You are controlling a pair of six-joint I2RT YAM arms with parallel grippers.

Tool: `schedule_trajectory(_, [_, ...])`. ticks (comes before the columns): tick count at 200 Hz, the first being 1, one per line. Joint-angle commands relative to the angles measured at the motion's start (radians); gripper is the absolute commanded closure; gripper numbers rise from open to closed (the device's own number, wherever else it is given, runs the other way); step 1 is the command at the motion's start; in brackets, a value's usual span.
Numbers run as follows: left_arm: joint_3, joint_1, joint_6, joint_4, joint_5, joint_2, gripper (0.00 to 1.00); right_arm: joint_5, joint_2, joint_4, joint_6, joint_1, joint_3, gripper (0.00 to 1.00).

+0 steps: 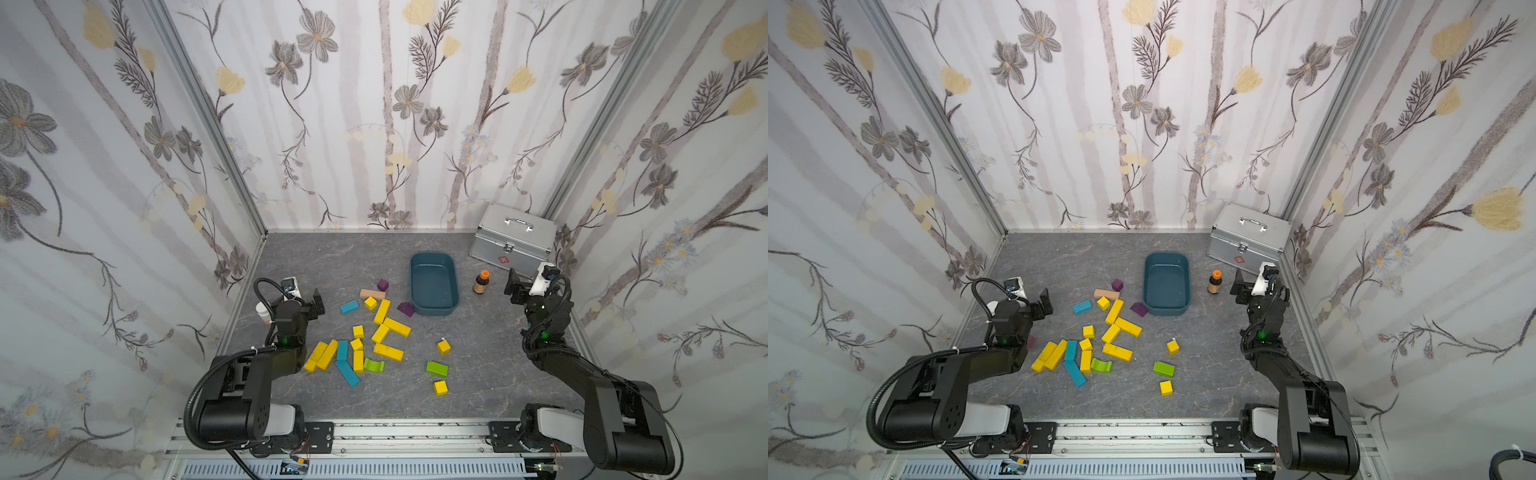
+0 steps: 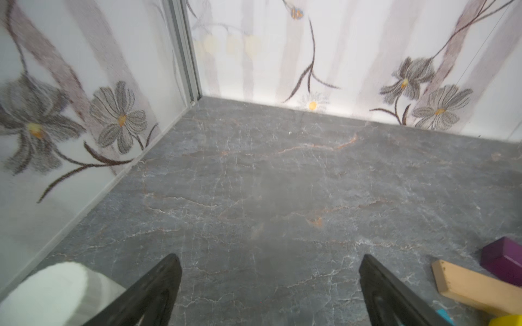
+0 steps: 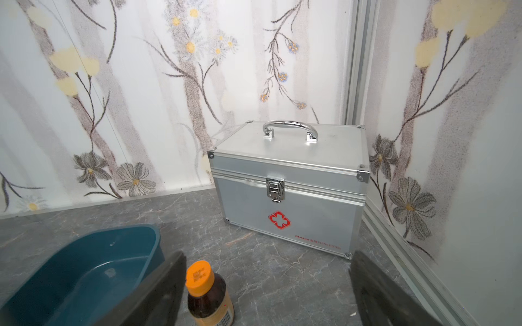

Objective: Pick out the yellow building blocks
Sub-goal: Pick up the building block from the center of the board.

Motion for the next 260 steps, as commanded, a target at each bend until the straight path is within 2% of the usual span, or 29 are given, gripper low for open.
schedule_trajectory(1, [0.038, -0.012, -0.029, -0.148, -0.064, -0.115, 0.0, -0.004, -0.047, -0.191, 0.052, 0.011, 0.029, 0.11])
schedule_trajectory(35, [0.142, -0.034, -0.108, -0.357, -0.037, -0.212, 0.0, -0.036, -0.108, -0.461, 0.087, 0.059, 0.14, 0.14])
schedule_trajectory(76, [0.323, -0.062, -0.231, -0.621, 0.127, -0.246, 0.03, -0.053, -0.178, -0.737, 0.121, 0.154, 0.263, 0.19])
schedule_trajectory(103, [0.475, -0.097, -0.226, -0.813, 0.264, -0.241, 0.05, -0.093, -0.2, -0.924, 0.149, 0.199, 0.349, 0.23])
schedule_trajectory(129, [0.587, -0.163, -0.14, -0.945, 0.373, -0.212, 0.06, -0.109, -0.2, -1.051, 0.172, 0.265, 0.403, 0.27])
schedule_trajectory(165, [0.709, -0.326, 0.091, -1.095, 0.436, -0.18, 0.05, -0.1, -0.17, -1.175, 0.212, 0.404, 0.452, 0.29])
schedule_trajectory(221, [0.62, -0.518, 0.277, -1.111, 0.571, -0.233, 0.04, -0.142, -0.1, -1.202, 0.238, 0.52, 0.474, 0.35])
schedule_trajectory(245, [0.613, -0.622, 0.419, -1.207, 0.562, -0.234, 0.04, -0.127, -0.071, -1.223, 0.234, 0.565, 0.486, 0.37])
schedule_trajectory(260, [0.592, -0.663, 0.458, -1.215, 0.557, -0.224, 0.03, -0.112, -0.057, -1.236, 0.233, 0.587, 0.487, 0.38])
